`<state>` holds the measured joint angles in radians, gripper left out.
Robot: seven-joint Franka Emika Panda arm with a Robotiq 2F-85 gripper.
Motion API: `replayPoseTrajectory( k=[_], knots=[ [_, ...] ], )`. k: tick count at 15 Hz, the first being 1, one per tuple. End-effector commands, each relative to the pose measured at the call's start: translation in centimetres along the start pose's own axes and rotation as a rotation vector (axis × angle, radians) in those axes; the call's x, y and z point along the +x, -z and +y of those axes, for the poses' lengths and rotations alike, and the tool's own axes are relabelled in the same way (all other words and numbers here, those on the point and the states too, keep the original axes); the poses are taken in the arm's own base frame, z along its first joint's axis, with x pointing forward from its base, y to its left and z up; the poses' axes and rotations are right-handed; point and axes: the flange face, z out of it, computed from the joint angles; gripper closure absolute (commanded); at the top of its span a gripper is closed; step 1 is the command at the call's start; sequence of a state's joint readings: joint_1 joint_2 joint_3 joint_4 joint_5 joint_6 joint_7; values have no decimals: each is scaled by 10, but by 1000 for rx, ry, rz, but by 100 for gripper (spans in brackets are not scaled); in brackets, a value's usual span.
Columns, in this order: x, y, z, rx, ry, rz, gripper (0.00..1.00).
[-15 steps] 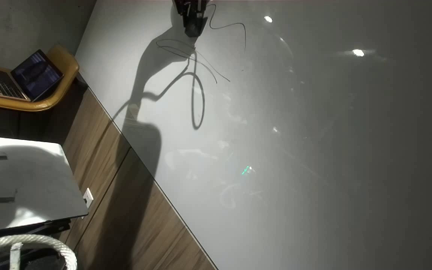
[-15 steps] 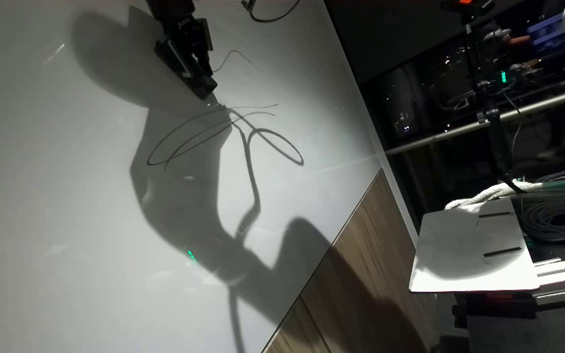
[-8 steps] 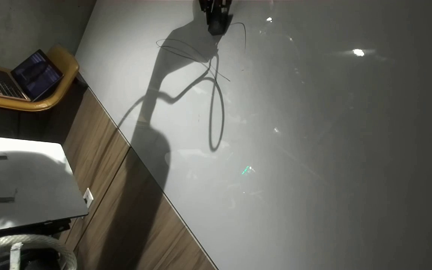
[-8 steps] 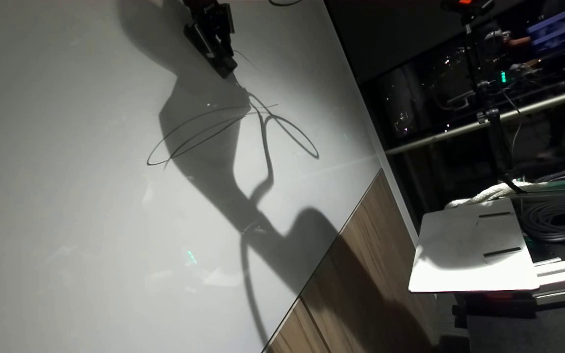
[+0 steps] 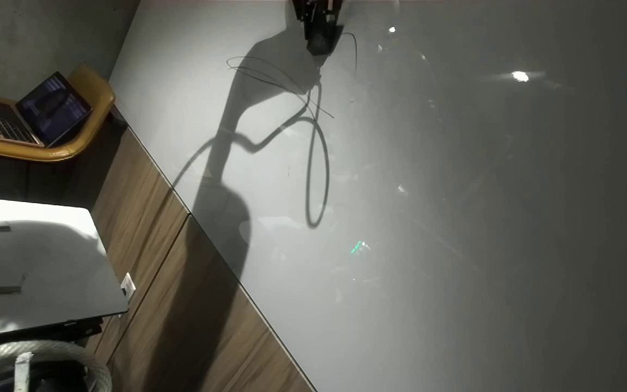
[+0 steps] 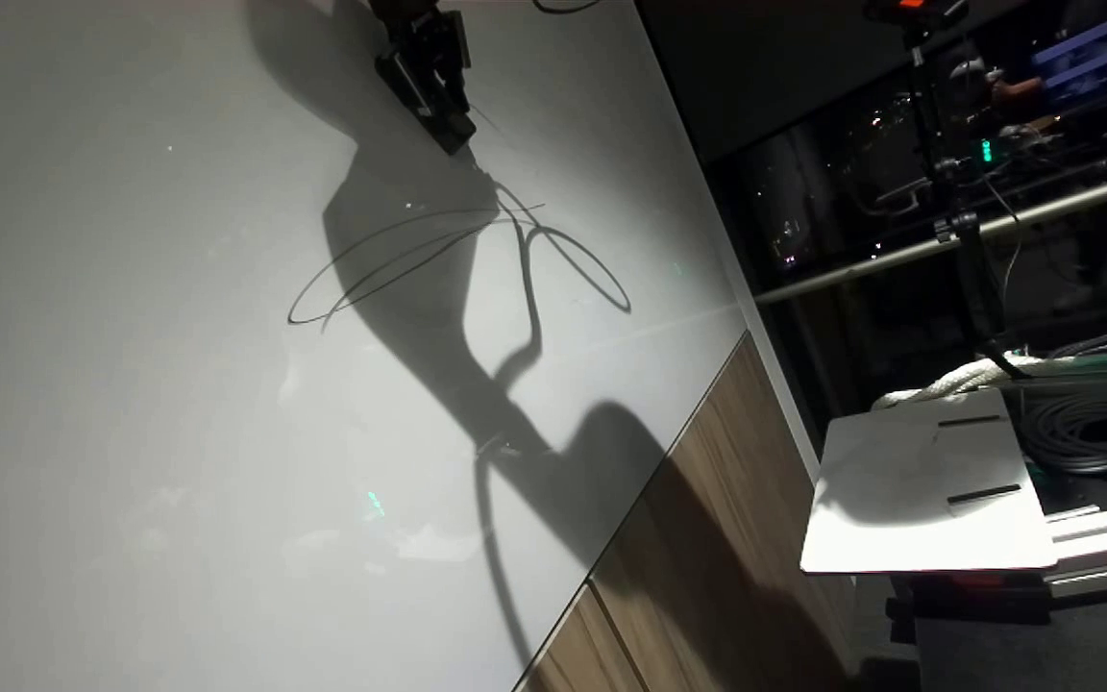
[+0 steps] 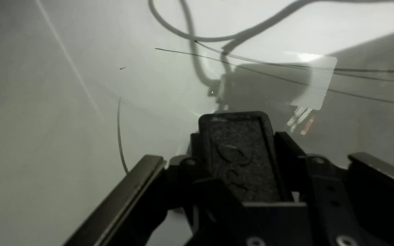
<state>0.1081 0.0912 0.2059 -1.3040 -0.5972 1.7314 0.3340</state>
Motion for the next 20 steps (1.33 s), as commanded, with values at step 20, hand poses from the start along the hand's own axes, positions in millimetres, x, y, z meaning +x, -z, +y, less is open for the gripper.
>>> replayPoseTrajectory(
  k=[20],
  knots=[
    [-50,-133,87,173,-106,-53,71]
  ],
)
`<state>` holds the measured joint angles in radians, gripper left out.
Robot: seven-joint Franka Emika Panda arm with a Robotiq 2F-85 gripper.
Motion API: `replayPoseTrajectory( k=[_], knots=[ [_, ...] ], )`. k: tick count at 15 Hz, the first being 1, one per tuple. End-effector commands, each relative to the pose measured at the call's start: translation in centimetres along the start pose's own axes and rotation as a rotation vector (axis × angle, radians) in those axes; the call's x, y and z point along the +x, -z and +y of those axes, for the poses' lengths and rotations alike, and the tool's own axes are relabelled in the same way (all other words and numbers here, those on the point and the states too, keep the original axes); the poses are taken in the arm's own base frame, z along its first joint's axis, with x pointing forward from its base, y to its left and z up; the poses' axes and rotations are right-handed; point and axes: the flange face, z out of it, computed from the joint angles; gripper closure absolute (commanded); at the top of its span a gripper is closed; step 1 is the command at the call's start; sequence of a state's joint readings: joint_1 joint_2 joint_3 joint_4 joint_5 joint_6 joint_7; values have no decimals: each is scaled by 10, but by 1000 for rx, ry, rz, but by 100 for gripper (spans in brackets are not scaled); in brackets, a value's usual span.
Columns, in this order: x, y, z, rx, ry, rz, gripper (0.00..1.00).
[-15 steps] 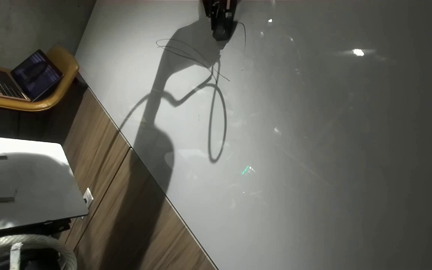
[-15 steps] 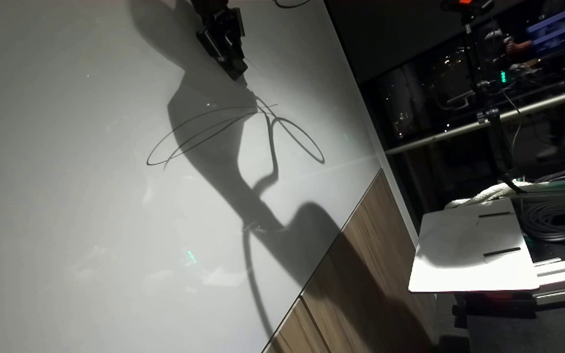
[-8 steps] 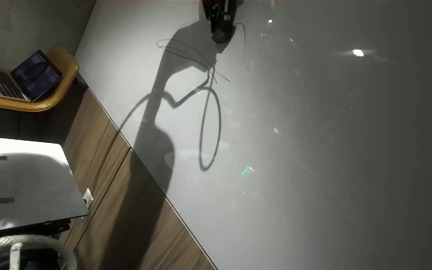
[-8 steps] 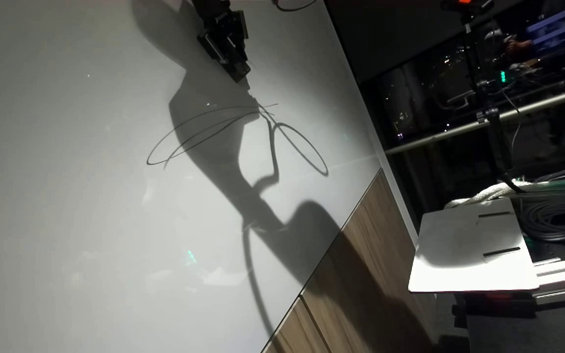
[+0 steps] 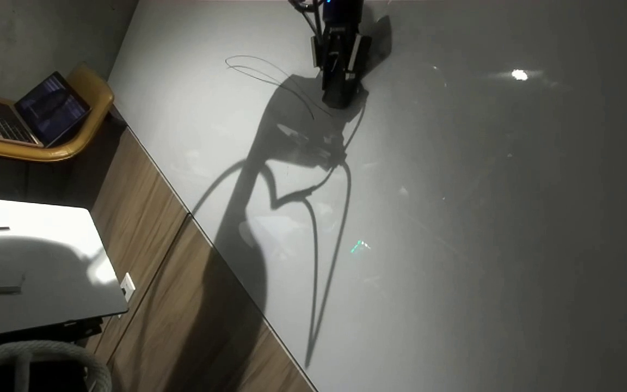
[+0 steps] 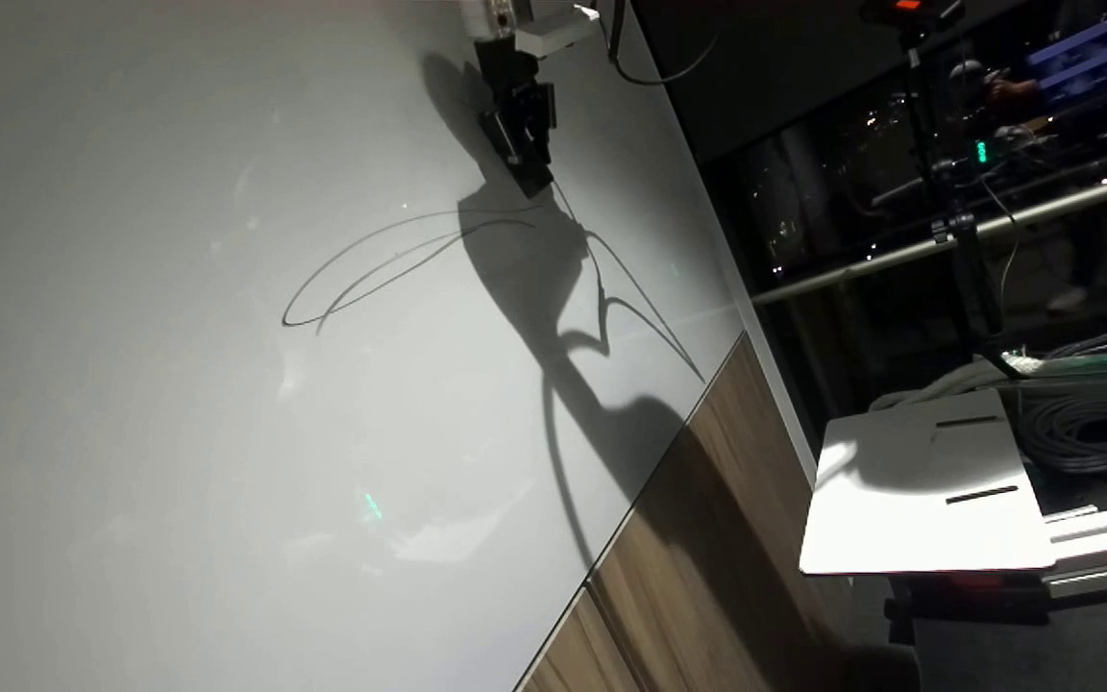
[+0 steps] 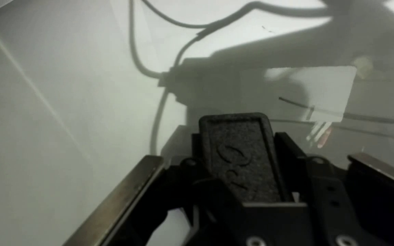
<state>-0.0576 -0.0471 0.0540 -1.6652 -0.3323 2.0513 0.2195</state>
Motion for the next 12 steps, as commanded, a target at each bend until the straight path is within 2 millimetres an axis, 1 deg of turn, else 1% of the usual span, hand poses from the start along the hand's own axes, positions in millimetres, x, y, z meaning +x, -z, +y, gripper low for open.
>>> replayPoseTrajectory(
  k=[1,3,4,5,7,9,12],
  knots=[
    [-11,-20,-16,30,32,1,71],
    [-17,-26,-33,35,53,-3,71],
    [-19,-29,-38,32,62,-4,71],
    [-20,-32,-42,34,70,-4,71],
    [-17,-30,-46,25,93,-2,71],
    [-9,-17,-42,1,114,15,71],
    [10,23,-29,-41,133,65,71]
  ],
)
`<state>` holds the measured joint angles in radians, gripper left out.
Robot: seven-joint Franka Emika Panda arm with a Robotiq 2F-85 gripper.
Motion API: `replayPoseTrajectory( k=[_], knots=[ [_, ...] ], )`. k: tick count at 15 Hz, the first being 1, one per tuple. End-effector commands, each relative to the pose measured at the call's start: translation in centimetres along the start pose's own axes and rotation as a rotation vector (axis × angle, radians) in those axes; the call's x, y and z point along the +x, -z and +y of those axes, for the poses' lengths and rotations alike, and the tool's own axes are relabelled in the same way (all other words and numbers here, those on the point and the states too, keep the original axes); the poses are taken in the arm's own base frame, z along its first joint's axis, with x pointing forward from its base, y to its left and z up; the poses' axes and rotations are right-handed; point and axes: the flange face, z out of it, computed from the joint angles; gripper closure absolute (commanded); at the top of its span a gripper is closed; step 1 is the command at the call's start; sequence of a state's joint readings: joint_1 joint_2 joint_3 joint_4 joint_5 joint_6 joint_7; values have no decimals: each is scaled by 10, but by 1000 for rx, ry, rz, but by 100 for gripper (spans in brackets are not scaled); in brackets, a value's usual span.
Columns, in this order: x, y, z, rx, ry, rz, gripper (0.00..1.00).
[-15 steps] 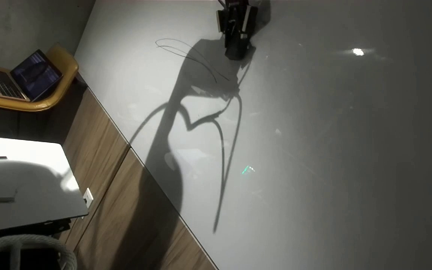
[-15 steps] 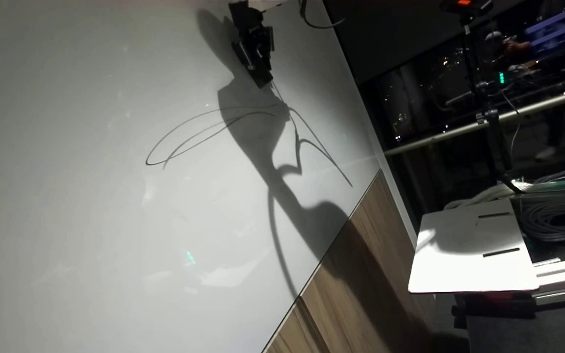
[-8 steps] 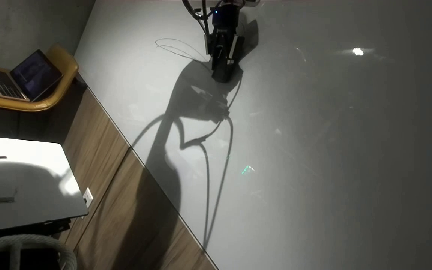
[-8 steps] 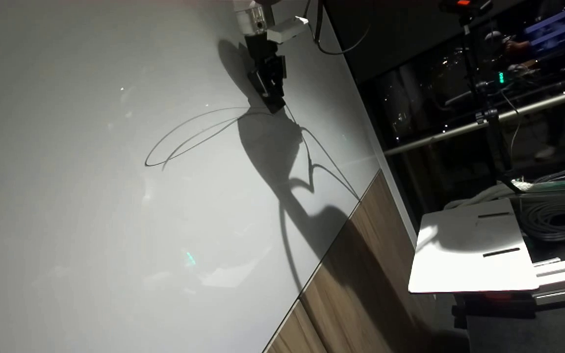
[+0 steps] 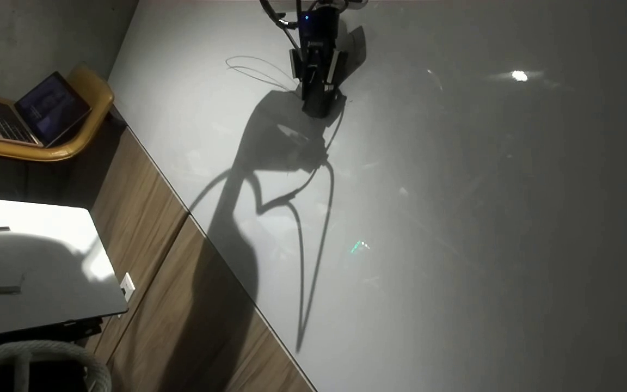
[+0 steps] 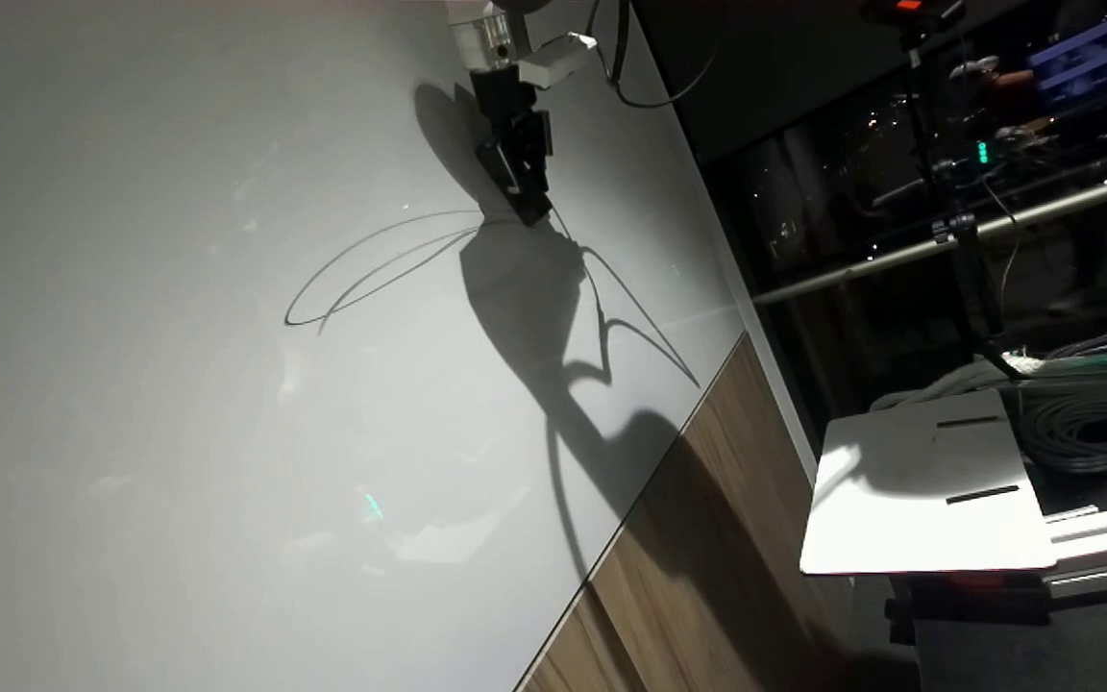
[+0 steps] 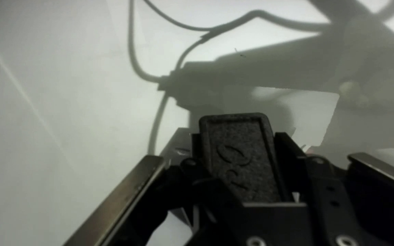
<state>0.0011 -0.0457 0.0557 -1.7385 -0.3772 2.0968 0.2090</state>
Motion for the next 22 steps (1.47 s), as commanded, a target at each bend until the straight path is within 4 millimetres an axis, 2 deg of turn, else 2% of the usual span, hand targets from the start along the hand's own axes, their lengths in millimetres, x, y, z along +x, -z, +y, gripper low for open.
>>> replayPoseTrajectory(
  k=[1,4,7,8,10,12,14,17,20,22],
  knots=[
    [29,57,23,-53,31,79,71],
    [47,101,50,-100,32,128,71],
    [60,136,72,-126,17,175,71],
    [62,141,77,-127,10,183,71],
    [65,135,82,-123,1,182,71],
    [67,123,70,-104,3,162,71],
    [68,113,49,-83,13,143,71],
    [70,94,0,-70,56,96,71],
    [74,89,-35,-71,94,56,71],
    [75,89,-50,-74,110,37,71]
  ],
)
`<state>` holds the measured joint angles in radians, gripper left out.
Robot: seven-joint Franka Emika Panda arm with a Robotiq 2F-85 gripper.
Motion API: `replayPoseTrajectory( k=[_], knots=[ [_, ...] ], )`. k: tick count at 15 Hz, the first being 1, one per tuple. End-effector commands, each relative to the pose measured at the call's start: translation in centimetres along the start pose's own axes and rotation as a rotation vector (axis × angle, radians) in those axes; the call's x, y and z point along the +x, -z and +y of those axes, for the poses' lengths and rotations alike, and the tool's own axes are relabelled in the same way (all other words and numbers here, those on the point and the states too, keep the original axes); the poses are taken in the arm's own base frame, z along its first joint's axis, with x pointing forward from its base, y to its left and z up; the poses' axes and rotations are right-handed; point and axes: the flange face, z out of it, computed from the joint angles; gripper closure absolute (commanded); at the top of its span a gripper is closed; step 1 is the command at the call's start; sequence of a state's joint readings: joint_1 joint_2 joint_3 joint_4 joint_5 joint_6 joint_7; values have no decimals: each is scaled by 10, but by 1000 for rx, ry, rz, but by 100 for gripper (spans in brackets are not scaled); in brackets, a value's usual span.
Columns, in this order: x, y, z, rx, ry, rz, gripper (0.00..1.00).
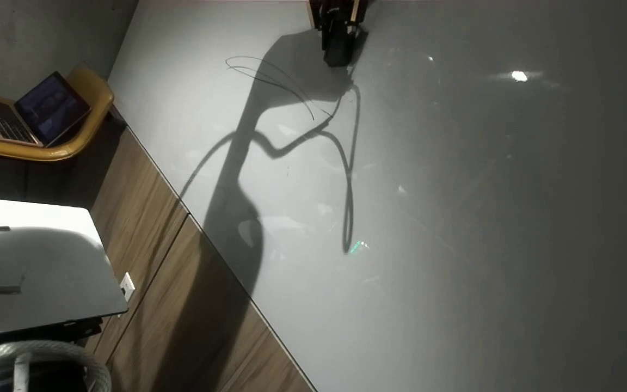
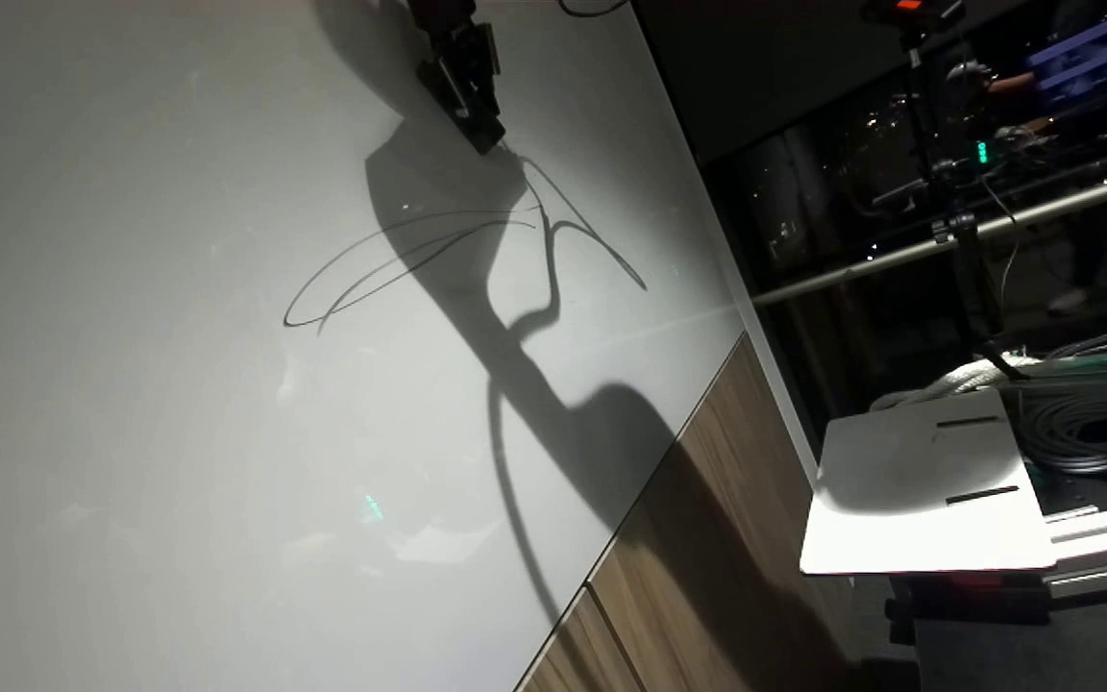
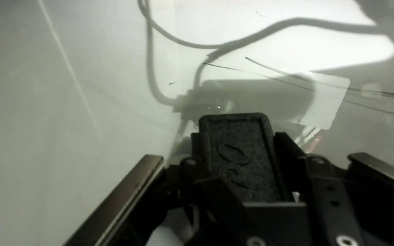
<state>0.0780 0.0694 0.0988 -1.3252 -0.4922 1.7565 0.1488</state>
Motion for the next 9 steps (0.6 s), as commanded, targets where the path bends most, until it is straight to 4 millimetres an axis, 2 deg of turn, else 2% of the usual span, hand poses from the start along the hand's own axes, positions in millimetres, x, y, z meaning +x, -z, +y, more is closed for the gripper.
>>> replayPoseTrajectory(
  k=[1,4,6,9],
  knots=[
    [30,-9,-44,31,36,31,71],
    [28,-21,-65,43,64,3,70],
    [23,-28,-90,60,90,-18,70],
    [8,-34,-154,106,150,-42,70]
  ],
)
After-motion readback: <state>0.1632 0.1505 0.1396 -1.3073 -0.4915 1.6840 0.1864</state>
